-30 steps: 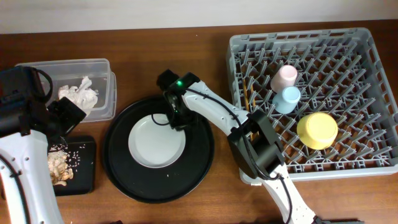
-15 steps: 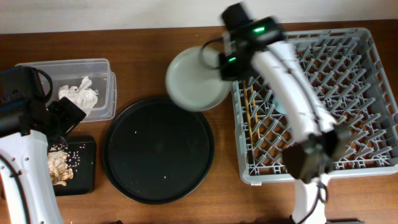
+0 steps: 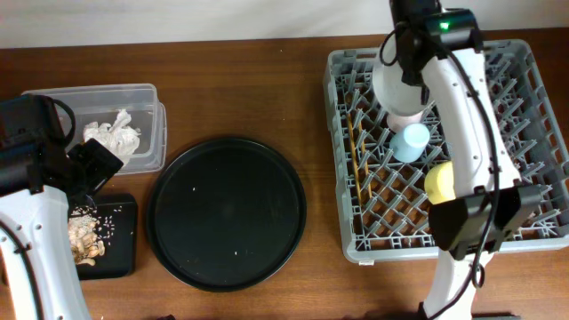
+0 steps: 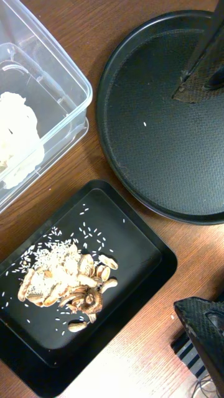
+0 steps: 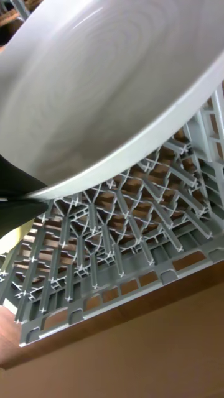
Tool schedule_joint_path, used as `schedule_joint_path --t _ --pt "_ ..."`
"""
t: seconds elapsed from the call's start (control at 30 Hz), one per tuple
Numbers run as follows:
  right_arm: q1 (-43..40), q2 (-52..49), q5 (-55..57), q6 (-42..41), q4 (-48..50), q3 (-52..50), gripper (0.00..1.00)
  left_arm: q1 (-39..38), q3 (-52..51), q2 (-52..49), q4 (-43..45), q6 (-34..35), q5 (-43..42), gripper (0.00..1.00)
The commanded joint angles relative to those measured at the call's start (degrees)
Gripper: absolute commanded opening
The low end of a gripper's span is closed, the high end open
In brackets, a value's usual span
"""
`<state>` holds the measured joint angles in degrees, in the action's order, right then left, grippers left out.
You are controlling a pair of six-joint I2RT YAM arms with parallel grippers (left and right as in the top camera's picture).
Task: Sort waste into correct bins and load items into the dishwasher rack
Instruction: 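Carry the plate to the rack and stand it upright at the back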
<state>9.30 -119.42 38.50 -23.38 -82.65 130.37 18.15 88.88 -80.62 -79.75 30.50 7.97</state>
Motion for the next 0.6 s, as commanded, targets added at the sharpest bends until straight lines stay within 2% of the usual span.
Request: schedule_joint_path --t 0.0,0.27,0.43,0.57 --pt "2.3 -0.9 4.5 -1.6 3.0 -3.8 0.04 0.3 0.3 0.0 -0.1 0.1 0.0 0.99" --pt "6.6 -1.0 8.0 -1.6 8.1 -9.1 0.04 0.3 0.3 0.0 0.0 0.1 0.0 0.99" --pt "6.8 -1.0 16.7 -1.5 7.2 -9.1 0.04 0.3 0.3 0.0 -0.1 0.1 0.0 0.99" --pt "6.8 -1.0 12.6 -1.6 7.1 -9.1 0.04 0.3 0.3 0.0 -0.1 0.1 0.0 0.99"
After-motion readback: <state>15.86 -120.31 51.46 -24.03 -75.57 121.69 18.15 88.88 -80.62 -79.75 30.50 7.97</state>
